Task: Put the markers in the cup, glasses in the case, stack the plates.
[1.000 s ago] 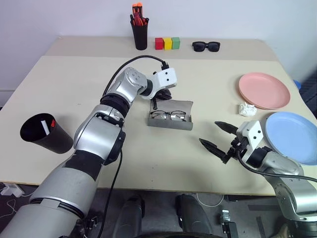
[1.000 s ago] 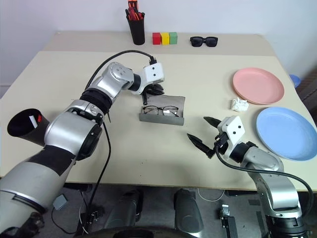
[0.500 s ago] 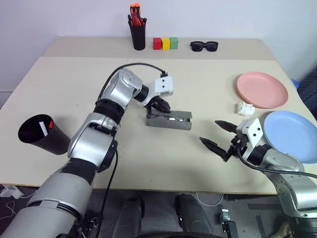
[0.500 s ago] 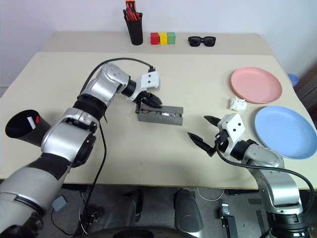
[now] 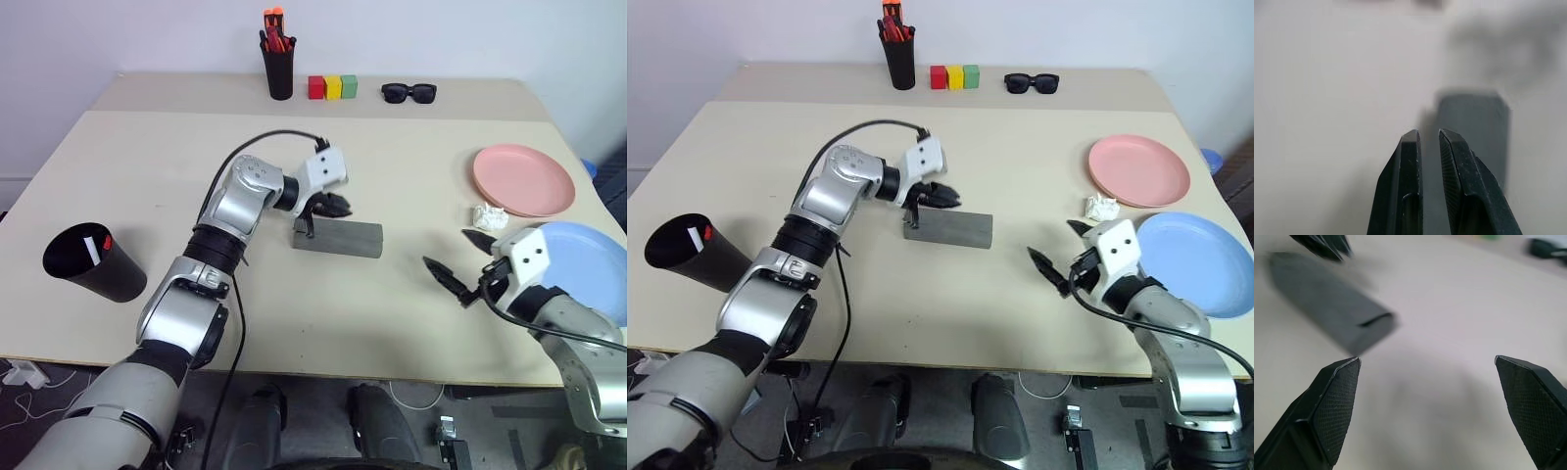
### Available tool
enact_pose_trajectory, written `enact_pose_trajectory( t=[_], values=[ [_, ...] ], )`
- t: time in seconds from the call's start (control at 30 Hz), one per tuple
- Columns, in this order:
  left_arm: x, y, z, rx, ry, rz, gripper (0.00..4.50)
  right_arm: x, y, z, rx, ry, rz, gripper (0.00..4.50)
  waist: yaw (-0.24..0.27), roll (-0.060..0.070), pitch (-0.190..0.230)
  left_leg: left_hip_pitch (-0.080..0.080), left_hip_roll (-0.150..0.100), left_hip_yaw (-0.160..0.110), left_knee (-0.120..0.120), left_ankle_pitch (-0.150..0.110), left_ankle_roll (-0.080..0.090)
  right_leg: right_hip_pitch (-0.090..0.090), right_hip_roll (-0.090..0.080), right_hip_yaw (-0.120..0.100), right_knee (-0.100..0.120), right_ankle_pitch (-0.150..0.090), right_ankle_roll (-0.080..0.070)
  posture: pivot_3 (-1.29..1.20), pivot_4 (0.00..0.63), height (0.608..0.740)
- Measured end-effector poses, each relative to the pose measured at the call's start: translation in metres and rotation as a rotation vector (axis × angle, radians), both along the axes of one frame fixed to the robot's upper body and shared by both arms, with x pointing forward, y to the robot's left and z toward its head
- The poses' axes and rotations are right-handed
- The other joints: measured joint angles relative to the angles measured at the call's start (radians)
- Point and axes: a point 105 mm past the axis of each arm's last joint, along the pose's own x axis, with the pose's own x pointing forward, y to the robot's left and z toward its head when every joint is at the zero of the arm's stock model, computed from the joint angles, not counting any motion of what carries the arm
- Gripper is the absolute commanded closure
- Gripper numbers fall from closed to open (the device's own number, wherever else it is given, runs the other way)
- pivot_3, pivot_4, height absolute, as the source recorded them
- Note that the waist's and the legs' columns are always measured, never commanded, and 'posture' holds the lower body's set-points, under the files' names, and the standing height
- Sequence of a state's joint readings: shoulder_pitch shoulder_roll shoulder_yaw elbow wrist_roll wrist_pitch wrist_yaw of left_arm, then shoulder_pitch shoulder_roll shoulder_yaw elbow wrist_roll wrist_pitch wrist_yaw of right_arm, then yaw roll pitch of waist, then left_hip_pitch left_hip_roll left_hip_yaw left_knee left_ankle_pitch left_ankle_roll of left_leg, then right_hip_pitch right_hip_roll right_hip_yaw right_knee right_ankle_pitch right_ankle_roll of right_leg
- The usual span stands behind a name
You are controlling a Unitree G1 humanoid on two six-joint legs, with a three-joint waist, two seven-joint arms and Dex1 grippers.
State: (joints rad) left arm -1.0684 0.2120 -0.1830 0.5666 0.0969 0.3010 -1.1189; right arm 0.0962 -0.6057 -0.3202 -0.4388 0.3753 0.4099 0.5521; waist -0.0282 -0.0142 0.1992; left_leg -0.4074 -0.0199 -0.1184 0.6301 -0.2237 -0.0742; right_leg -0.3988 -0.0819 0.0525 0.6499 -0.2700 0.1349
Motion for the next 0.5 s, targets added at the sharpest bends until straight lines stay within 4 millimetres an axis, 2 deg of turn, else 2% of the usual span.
enact_pose_trajectory(
  t=[0.13,0.2,0.23,0.33,0.43,0.5],
  values=[
    [-0.014,-0.027,0.039,-0.214,-0.083,-0.060,3.90,-0.005,-0.021,-0.002,0.005,0.038,-0.103,0.00,0.013,0.000,0.000,0.000,0.000,0.000,0.001,0.000,0.000,0.001,0.000,0.000,-0.001,0.000,0.000,0.00,0.150,0.740],
    [-0.024,-0.037,0.043,-0.249,-0.092,-0.101,3.90,-0.007,-0.031,-0.004,-0.022,0.055,-0.149,0.00,0.015,0.000,0.000,0.001,0.000,0.000,0.001,0.000,0.000,0.002,0.000,0.000,-0.001,0.000,0.000,0.00,0.150,0.740],
    [-0.026,-0.038,0.039,-0.263,-0.083,-0.113,3.67,-0.007,-0.037,-0.004,-0.041,0.062,-0.179,0.00,0.013,0.001,-0.001,0.001,0.000,0.000,0.001,0.000,0.000,0.002,0.000,0.000,-0.001,0.000,0.000,0.00,0.150,0.740],
    [-0.044,-0.043,0.021,-0.321,0.043,-0.223,2.59,-0.015,-0.061,-0.012,-0.080,0.125,-0.307,0.00,0.012,0.002,-0.001,0.001,0.000,0.001,0.000,0.000,0.000,0.001,0.000,0.000,0.000,0.000,-0.001,0.00,0.150,0.740],
    [-0.057,-0.043,0.010,-0.303,0.126,-0.315,1.12,-0.026,-0.076,-0.025,-0.124,0.186,-0.366,0.00,0.012,0.002,-0.001,0.001,0.000,0.001,0.000,0.000,0.000,0.002,0.000,0.000,-0.001,0.000,0.000,0.00,0.150,0.740],
    [-0.061,-0.040,0.013,-0.297,0.122,-0.346,0.04,-0.032,-0.086,-0.035,-0.145,0.226,-0.405,0.00,0.011,0.002,-0.001,0.001,0.000,0.001,0.000,0.000,0.000,0.002,0.000,0.001,-0.001,0.000,0.000,0.00,0.150,0.740]
  ],
)
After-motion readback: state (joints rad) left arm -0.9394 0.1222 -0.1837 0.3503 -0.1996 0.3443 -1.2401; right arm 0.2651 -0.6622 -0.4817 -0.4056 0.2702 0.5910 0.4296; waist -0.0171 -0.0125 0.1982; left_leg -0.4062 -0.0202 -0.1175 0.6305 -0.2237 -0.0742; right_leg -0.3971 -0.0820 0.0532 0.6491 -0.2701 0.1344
